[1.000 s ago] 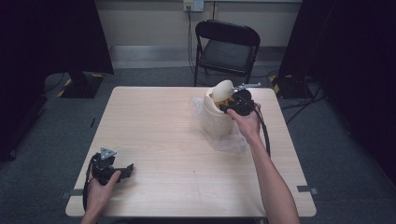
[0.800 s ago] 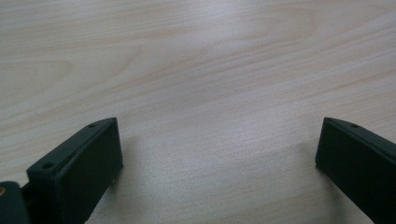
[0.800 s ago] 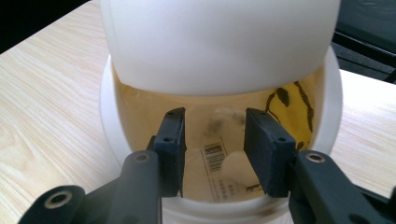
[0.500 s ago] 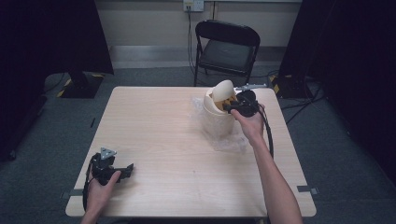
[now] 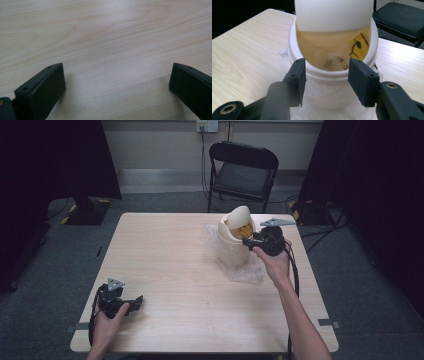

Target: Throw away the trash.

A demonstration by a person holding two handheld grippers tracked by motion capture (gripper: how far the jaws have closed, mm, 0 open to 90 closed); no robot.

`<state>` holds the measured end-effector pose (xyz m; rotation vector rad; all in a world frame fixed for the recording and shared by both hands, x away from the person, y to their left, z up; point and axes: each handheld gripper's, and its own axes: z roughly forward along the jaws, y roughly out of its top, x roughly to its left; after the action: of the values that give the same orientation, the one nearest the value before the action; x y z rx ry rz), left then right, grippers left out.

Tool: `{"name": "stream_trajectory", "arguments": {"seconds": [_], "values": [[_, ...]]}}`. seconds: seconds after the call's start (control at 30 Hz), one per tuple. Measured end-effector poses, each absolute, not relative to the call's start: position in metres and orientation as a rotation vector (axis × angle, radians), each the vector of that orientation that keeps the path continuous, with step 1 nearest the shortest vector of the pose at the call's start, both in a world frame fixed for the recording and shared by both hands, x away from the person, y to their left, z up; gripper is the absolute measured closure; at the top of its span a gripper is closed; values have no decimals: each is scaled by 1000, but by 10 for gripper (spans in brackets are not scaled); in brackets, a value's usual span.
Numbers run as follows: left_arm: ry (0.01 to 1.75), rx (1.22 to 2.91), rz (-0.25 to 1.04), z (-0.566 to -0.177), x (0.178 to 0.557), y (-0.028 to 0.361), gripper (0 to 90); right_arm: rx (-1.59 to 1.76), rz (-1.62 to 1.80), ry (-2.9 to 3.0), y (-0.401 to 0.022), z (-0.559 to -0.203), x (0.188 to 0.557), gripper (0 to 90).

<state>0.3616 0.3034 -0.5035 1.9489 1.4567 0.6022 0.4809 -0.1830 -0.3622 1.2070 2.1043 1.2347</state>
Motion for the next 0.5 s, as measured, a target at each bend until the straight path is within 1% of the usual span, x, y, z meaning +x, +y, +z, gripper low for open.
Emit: {"name": "stream_trajectory", "arguments": {"seconds": [0.03,0.07,0.13,0.17,0.2,0.23,0.47,0.5], "values": [[1457,1949,602,-504,362,303,0,1207,1235,2104,-183,-362,481,469],[1456,1949,603,-504,362,303,0,1218,1245,2089,-186,-364,473,431],[1456,1949,602,-503,362,303,0,1221,1244,2087,-187,-366,469,415],[1456,1949,603,-503,362,303,0,1234,1239,2087,-188,-370,462,381],[1456,1949,602,-503,362,303,0,1234,1239,2087,-188,-370,462,381],[1456,1949,602,-503,362,303,0,1236,1233,2098,-190,-375,455,353],[1456,1949,602,-504,362,303,0,1268,1215,2109,-194,-392,435,291],[1456,1949,602,-503,362,303,0,1279,1212,2113,-196,-398,427,261]]}}
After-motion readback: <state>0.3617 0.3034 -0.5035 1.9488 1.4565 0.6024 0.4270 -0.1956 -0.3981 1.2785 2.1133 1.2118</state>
